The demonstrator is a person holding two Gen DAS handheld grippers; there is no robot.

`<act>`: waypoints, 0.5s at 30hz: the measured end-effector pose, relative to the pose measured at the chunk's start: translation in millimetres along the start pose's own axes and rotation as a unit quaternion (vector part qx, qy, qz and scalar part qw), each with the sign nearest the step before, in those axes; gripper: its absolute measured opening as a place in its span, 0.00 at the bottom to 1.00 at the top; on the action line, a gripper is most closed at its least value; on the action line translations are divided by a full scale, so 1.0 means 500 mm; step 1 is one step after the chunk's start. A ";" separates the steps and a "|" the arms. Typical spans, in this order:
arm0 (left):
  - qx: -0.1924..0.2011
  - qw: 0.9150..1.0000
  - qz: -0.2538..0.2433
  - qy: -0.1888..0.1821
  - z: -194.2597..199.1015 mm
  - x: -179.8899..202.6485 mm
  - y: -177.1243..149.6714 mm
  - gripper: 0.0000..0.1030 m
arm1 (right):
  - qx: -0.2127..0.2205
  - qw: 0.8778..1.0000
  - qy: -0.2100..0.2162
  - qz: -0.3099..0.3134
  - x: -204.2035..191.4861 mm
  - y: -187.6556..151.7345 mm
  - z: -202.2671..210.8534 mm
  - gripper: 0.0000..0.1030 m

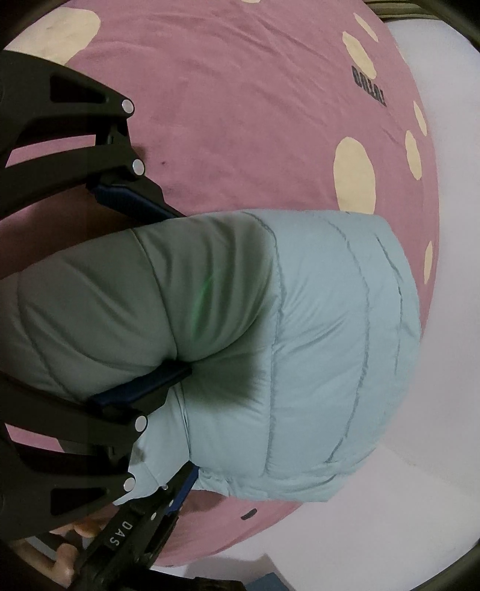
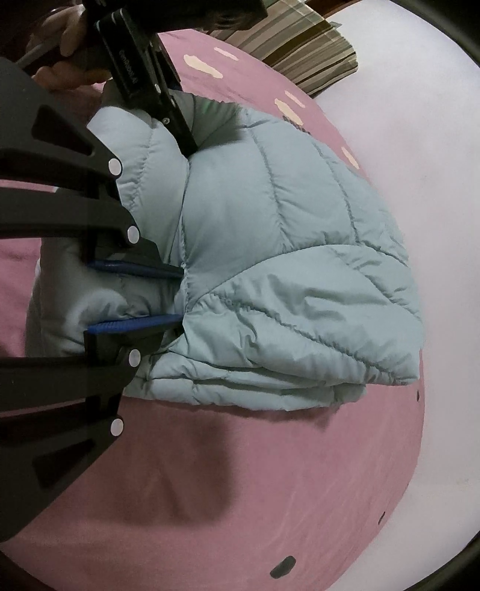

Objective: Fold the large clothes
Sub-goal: 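Grasp the bundle end with both tools, tuck it under, release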

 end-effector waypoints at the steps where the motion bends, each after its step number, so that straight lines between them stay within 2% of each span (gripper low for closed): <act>1: 0.001 1.000 0.004 -0.001 0.004 0.001 -0.001 0.71 | 0.003 1.000 0.000 -0.001 -0.001 -0.002 0.002 0.19; 9: 0.014 1.000 0.010 -0.001 0.066 0.009 0.011 0.70 | 0.009 1.000 0.000 0.001 -0.009 0.010 0.043 0.22; 15: 0.060 0.998 0.002 0.001 0.118 0.018 0.076 0.70 | 0.034 0.999 0.005 0.010 -0.026 0.067 0.095 0.22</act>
Point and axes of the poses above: each gripper's, at about its wrist camera, not at the fingertips, and z roughly against the way its jaws point, x to its right, y to its top, the point moved 7 cm from there along -z, roughly the way its jaws point, and after that the axes turned 4 degrees about x, right-handed, at the moved point
